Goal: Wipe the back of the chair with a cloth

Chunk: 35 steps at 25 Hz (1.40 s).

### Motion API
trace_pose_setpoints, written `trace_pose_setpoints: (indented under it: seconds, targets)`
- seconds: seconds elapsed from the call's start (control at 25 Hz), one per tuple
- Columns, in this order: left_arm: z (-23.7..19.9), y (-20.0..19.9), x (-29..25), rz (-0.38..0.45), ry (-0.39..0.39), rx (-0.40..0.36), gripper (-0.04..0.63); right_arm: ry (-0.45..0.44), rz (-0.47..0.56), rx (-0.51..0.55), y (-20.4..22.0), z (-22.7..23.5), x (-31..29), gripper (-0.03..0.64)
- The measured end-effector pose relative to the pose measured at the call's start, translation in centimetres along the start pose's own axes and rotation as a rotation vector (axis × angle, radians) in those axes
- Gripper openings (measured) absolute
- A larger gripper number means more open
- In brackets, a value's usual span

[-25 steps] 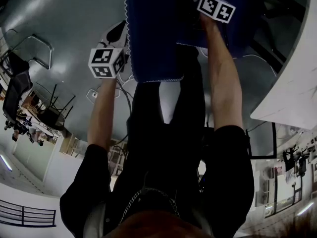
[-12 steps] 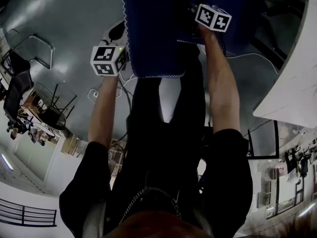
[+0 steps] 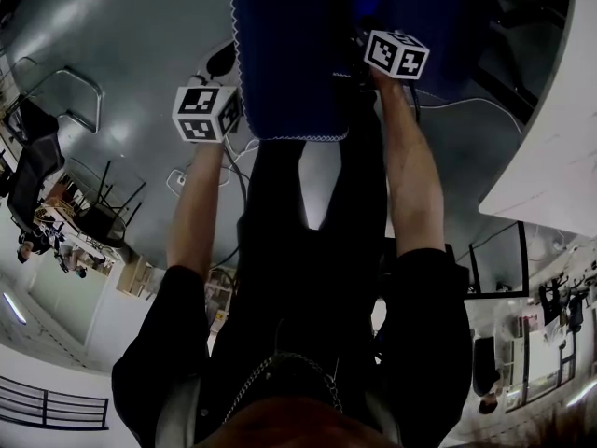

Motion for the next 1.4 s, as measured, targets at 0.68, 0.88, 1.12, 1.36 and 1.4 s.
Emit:
trace_pose_setpoints:
  seconds: [0.68,0.88,1.12,1.36,1.4]
  targets:
    - [0.5,-0.2,0.7,-0.019,0.011,0.0,0.009,-0.046,-0.214,0.078,5.8,-0.8,4.1,0.11]
    - [0.5,-0.3,1.0,-0.037,0.009,0.003,0.009,-0.078,-0.321,0.076,7.6,-1.1,5.7,0.112]
    - [1.0,-0.8,1.5,-0.048,0.009,-0.013,0.009,-0.116,-0.366,0.012,8.2,-2.0,7.7,0.114]
    - [1.3,-3.4,2.5,0.0,-0.007,-0.027,0.009,-0.123,-0.288,0.006,6.5,-4.0,10.6,0.115]
    - [1.4,-4.1,2.9,0.011,-0.012,-0.03,0.009,-0.117,-0.268,0.017,6.1,-4.5,11.2,0.115]
Point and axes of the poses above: the fingertips, and each gripper's own axes: x backward along the fingers, z to its right, y out of its underside, the point moved 6 cm from there along x, backward along the fingers, and after that the axes turned 10 degrees about z, right-handed, at the moved point
